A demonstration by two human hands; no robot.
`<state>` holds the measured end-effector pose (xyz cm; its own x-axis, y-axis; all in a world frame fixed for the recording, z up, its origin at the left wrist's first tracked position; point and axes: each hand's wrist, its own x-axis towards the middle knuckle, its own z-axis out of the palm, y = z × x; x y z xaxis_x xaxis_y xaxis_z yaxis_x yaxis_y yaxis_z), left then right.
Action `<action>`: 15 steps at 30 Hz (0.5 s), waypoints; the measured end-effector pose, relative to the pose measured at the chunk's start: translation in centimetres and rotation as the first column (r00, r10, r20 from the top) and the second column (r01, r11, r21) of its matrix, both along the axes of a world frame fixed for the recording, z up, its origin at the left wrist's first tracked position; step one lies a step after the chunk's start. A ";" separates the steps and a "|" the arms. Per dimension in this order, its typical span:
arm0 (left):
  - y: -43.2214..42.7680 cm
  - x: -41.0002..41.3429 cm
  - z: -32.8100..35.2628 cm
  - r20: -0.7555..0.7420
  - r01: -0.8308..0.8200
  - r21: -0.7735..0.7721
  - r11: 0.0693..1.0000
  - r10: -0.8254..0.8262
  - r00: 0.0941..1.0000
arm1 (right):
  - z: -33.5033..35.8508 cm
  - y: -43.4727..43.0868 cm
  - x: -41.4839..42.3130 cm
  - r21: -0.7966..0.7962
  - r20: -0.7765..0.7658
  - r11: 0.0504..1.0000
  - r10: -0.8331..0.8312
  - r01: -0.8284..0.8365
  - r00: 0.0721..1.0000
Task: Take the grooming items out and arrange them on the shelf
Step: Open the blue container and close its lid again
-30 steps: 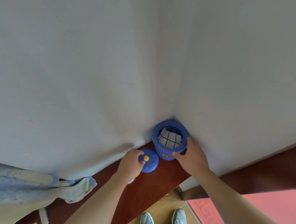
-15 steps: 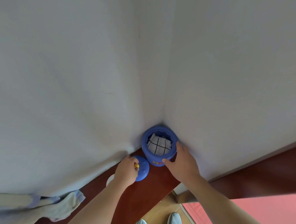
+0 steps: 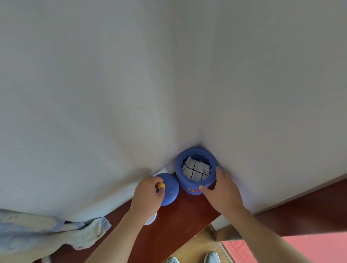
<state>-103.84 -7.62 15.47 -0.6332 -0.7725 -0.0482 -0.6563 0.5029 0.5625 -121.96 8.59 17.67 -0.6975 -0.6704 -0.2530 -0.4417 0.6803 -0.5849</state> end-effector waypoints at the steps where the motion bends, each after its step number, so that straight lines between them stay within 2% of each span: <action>1: 0.0 0.2 0.7 -0.021 -0.015 0.002 1.000 0.015 1.000 | -0.1 0.0 0.0 -0.002 0.004 1.000 -0.001 0.001 1.000; 7: 0.2 0.4 3.8 -0.130 -0.050 -0.004 0.999 0.050 0.990 | -0.2 0.1 0.0 -0.027 0.014 1.000 -0.007 0.007 1.000; 15: 0.6 -3.5 5.9 -0.208 0.042 0.007 0.999 -0.039 0.977 | -0.3 0.2 -0.1 -0.033 0.022 0.999 -0.009 0.010 1.000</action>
